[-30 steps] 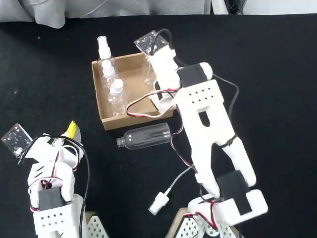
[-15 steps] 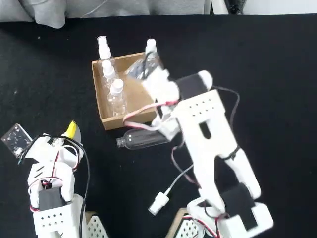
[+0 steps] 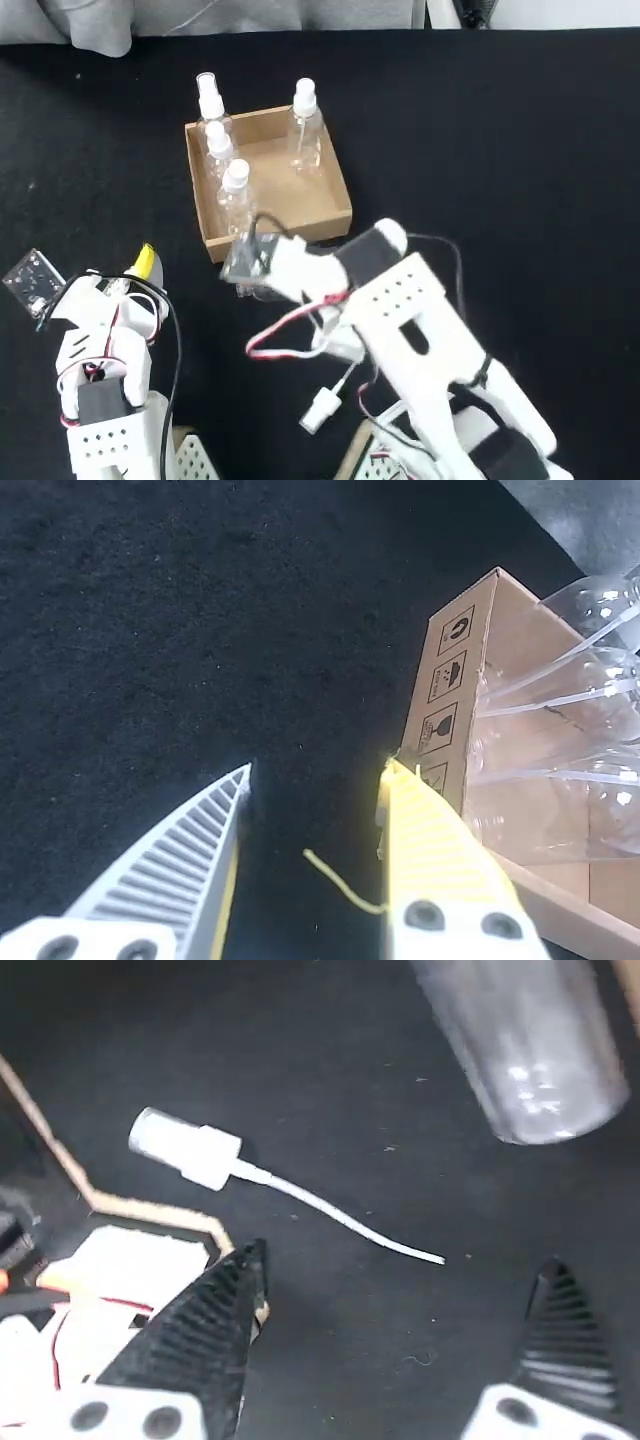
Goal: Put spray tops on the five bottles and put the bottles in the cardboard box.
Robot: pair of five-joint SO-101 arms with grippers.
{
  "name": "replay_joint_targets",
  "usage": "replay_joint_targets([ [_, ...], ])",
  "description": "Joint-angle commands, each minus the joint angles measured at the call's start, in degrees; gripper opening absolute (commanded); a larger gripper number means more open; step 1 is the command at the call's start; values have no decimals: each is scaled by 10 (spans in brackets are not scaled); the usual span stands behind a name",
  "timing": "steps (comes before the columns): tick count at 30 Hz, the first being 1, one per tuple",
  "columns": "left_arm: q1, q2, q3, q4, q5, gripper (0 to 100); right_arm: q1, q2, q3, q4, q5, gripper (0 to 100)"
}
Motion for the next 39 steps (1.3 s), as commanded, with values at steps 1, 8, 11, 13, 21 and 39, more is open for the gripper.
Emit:
replay_joint_targets([
  [1,-6,-5,-8,-15,-4,188,-34,-44,21,11,18,350],
  [8,-6,-5,-7,-15,-4,188,-81,-80,69,11,18,350],
  [11,-6,-5,-7,-15,-4,188,-106,-91,95,11,18,350],
  [13,-6,-5,-7,-15,-4,188,-126,-95,123,11,18,351],
  [21,-6,-5,-7,-15,-4,188,-178,-96,201,-62,50,351],
  [39,-6,-5,-7,-15,-4,188,-233,-93,326,-231,62,350],
])
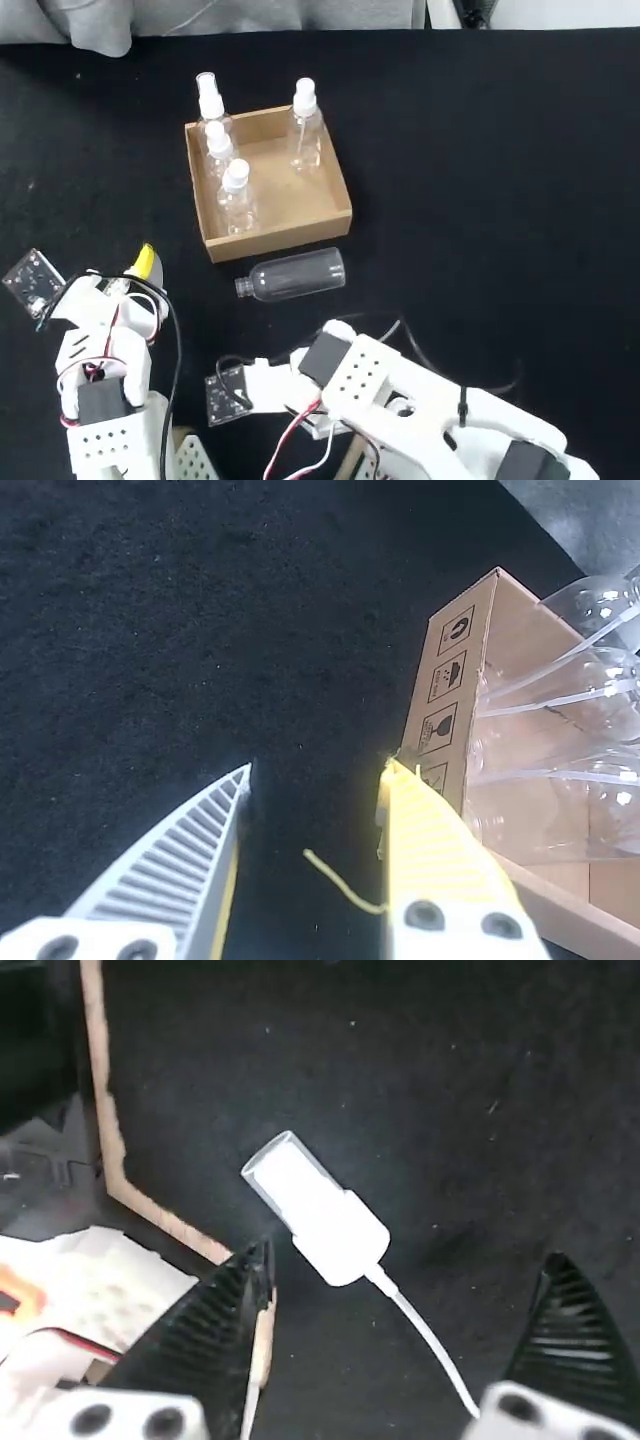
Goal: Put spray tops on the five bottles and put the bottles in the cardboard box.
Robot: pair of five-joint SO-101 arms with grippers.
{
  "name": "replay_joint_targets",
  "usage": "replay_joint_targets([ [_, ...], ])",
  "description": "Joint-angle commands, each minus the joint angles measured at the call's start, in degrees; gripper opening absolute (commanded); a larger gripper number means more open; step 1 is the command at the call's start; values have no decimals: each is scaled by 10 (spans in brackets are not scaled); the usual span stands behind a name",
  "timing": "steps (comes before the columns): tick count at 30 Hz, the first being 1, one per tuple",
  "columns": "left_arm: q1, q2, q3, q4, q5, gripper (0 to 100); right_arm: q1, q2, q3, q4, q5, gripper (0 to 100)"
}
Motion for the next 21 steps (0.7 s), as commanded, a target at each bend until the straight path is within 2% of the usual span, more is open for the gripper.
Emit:
replay_joint_targets([
  [1,-6,-5,-7,-15,-4,188,-10,-15,5,-18,29,350],
  [5,-6,-5,-7,-15,-4,188,-9,-15,36,-55,69,350],
  [14,-6,-5,-7,-15,-4,188,-9,-15,69,-98,86,340],
  [21,-6,-5,-7,-15,-4,188,-9,-15,69,-101,86,162],
])
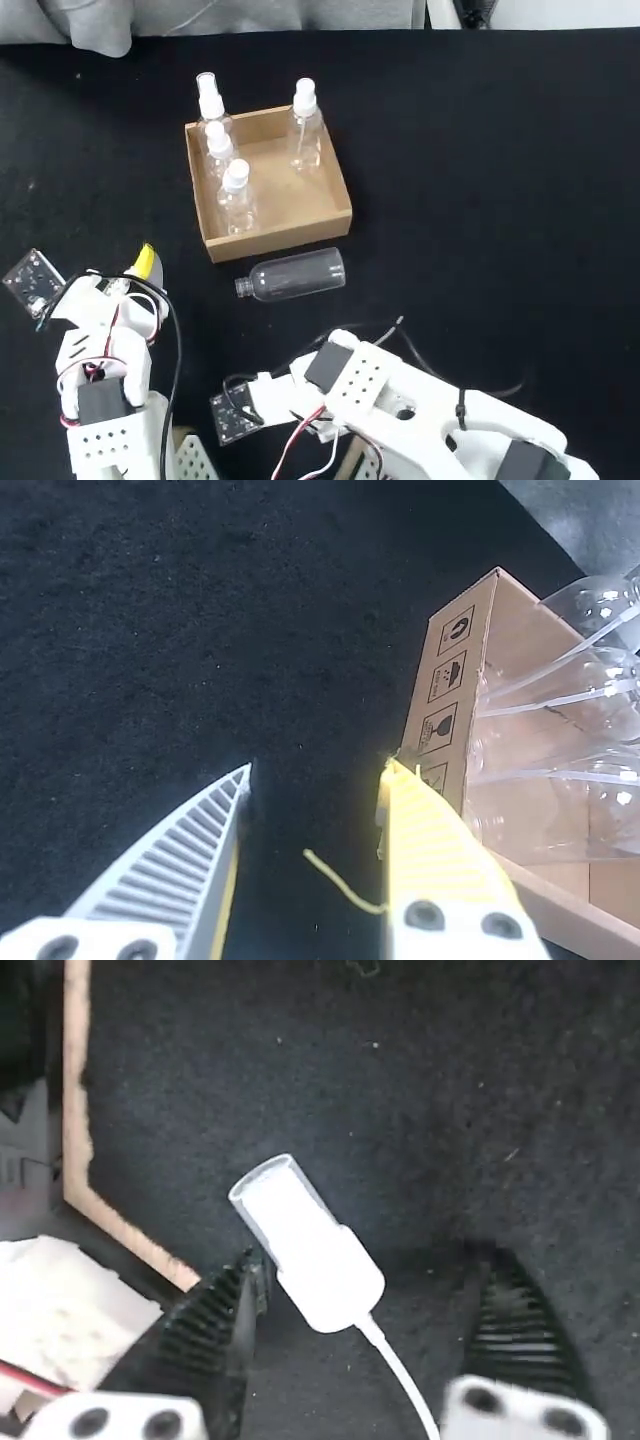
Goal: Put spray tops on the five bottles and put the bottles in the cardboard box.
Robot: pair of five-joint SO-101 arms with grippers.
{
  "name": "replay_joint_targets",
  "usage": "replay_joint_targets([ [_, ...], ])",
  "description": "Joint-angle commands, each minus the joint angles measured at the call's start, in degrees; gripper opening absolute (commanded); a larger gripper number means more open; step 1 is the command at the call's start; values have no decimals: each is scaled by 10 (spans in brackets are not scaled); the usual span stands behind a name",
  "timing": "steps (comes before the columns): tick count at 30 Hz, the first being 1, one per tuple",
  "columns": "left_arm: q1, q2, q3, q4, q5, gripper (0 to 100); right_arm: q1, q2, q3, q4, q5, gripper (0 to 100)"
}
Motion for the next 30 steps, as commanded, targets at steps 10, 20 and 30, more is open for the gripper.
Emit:
replay_joint_targets([
  [10,-6,-5,-7,-15,-4,188,-8,-18,-41,-9,4,28],
  [20,-7,-5,-7,-15,-4,188,-8,-17,-111,-7,-1,15],
  [30,-13,-5,-7,-15,-4,188,-8,-15,-175,-11,-101,15],
])
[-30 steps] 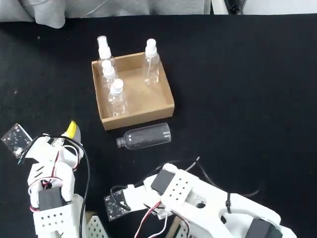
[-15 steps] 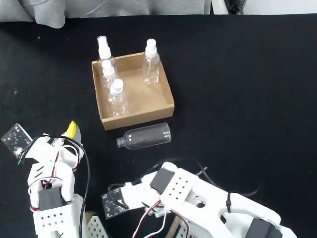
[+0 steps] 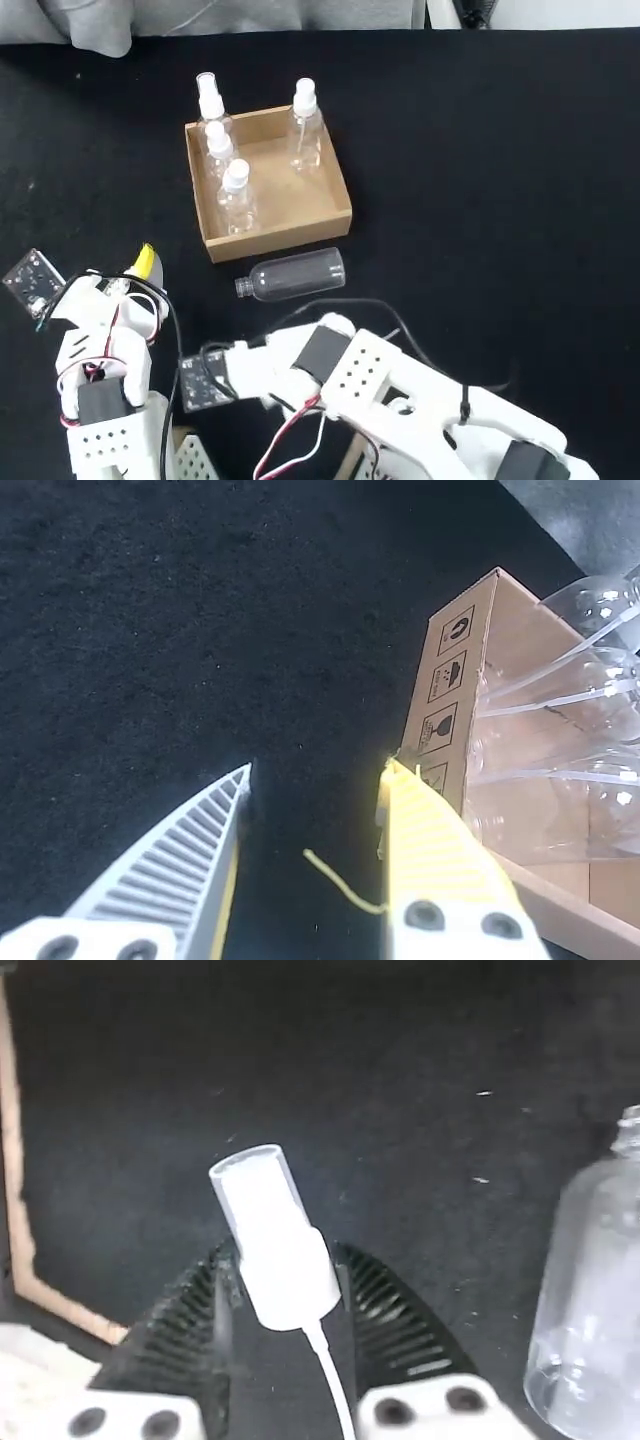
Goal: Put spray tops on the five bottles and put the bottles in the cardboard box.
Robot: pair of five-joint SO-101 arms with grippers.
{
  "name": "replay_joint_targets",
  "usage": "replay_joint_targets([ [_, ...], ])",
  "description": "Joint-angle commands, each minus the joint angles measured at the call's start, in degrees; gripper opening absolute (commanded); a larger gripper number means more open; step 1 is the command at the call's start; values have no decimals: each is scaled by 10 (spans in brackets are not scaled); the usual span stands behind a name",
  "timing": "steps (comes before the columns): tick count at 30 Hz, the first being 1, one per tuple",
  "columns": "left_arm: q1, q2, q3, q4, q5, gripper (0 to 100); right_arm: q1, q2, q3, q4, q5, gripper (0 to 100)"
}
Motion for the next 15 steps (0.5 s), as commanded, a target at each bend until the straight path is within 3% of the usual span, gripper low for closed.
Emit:
replay_joint_targets([
  [1,-21,-5,-10,-15,-4,188,-8,-15,-53,-11,-29,15],
  [15,-61,-5,-15,-16,-4,188,-8,-15,-87,-98,-140,15],
])
